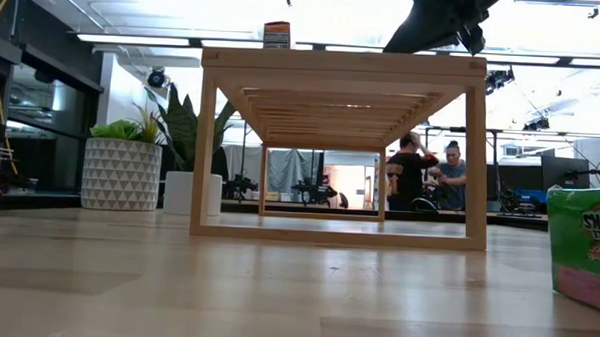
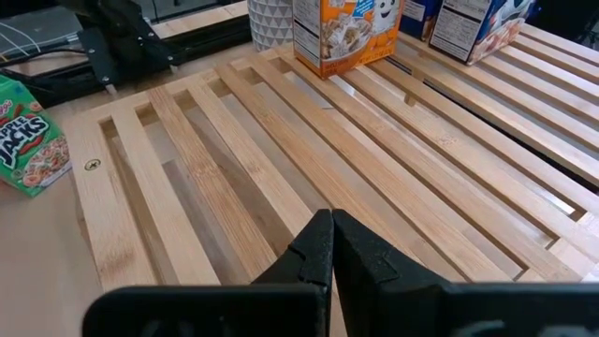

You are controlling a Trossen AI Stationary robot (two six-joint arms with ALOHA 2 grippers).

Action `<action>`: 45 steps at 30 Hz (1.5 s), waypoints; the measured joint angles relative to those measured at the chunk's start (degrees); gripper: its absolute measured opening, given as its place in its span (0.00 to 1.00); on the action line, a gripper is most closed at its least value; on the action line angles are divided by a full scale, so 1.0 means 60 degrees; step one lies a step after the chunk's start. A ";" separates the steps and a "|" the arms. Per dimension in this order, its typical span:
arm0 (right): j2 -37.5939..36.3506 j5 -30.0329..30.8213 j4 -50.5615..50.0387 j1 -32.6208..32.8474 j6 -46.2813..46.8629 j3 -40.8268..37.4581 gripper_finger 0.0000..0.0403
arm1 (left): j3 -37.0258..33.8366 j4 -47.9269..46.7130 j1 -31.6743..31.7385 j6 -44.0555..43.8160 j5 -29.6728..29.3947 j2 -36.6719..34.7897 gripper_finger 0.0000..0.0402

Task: Stack cereal on shelf
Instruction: Put the orange cereal box on the shelf aligned with the other orange cereal box

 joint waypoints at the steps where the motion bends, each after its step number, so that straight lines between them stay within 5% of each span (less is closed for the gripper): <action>1: 0.0000 0.0000 0.0000 0.0000 0.0000 0.0000 0.00 | 0.0000 0.0006 0.0000 0.0011 0.0126 -0.0002 0.49; 17: 0.0000 0.0004 0.0000 0.0000 0.0000 0.0000 0.00 | 0.0000 -0.0431 0.0007 -0.0318 0.0501 -0.0004 0.63; 45: 0.0000 0.0007 0.0000 -0.0004 0.0000 0.0000 0.00 | -0.0646 -0.0343 0.0024 0.0437 0.0807 -0.0047 0.63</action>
